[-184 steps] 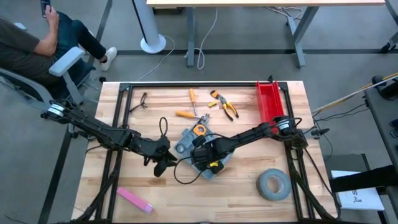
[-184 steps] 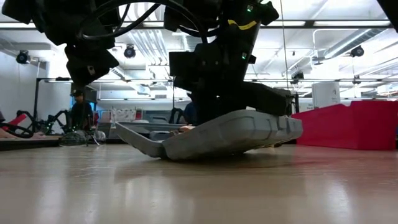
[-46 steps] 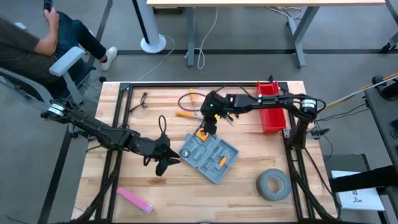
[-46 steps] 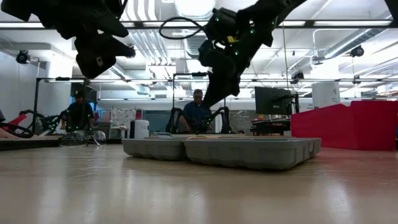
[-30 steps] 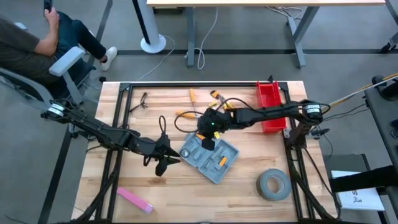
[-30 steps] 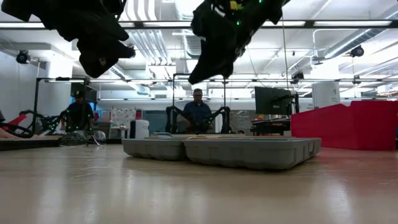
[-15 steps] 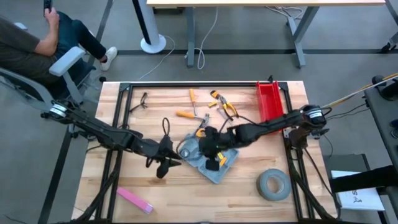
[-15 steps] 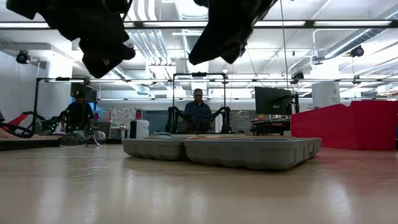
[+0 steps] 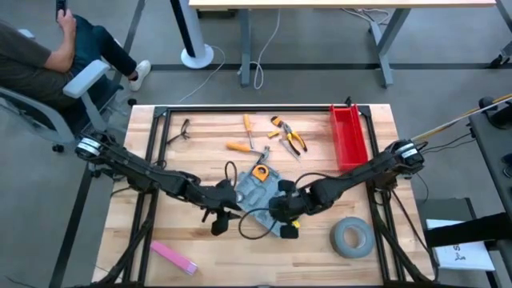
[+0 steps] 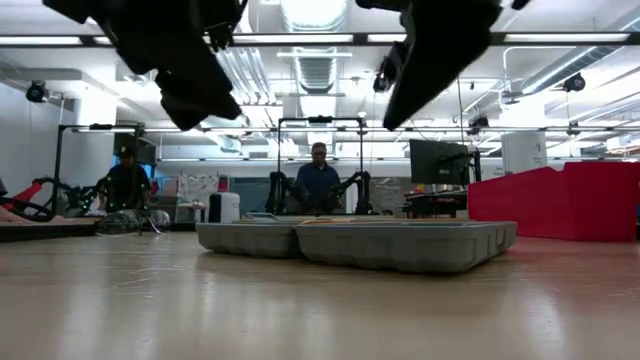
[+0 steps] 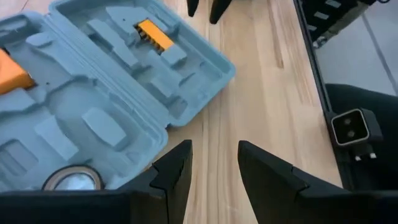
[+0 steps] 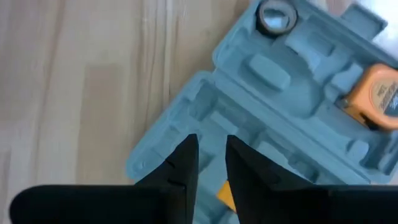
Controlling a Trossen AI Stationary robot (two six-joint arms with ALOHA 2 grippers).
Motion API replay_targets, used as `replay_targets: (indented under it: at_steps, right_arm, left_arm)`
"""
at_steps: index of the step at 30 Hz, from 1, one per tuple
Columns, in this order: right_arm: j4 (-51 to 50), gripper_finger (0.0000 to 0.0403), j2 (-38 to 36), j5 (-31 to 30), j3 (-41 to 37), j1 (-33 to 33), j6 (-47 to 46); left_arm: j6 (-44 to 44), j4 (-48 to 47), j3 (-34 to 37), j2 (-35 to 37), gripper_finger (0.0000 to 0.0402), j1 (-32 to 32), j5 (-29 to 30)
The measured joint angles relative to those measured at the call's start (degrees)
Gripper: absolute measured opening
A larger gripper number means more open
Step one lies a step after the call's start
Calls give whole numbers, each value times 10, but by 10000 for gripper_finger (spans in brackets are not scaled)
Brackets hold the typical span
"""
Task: Prefit tool cases
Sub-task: Remove the yellow screwdriver bit set from the gray pre-fit tool case
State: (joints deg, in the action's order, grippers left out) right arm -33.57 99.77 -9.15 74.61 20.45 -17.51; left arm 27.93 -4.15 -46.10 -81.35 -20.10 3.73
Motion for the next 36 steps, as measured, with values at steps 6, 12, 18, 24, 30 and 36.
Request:
replay_targets:
  at_steps: [6,12,18,24,30,36]
  right_arm:
    - [-36,83,-1,0,0,10,2]
    - [-78,105,-2,3,0,9,26]
    - [-99,134,-2,5,0,9,90]
    - [-93,162,17,6,0,-5,152]
    - [-95,177,38,30,0,-19,188]
    - [-94,179,54,50,-1,-20,228]
  left_arm:
    - [2,-7,-23,-16,137,17,-18]
    - [-1,-9,-23,-20,137,52,-43]
    - [-30,-10,-19,-20,137,89,-77]
    - [-42,-3,0,-20,137,115,-86]
    - [-36,16,18,-20,137,117,-91]
    - [-35,20,20,-20,137,118,-92]
